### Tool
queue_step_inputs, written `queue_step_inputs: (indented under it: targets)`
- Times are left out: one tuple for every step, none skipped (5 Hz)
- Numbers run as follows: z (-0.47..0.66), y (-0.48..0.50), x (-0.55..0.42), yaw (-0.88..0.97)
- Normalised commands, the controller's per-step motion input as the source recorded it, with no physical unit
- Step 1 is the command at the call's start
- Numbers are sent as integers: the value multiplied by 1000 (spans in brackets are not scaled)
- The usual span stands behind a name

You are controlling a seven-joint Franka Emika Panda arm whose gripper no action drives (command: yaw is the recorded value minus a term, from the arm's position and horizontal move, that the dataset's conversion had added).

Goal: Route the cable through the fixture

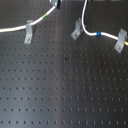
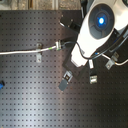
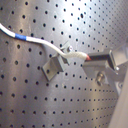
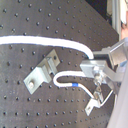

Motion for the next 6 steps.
queue_step_inputs:
  targets:
    - [0, -19, 26, 0]
    - [204, 294, -34, 394]
    - [188, 107, -72, 589]
    - [302, 107, -38, 523]
    - [334, 27, 34, 291]
    - [367, 114, 172, 180]
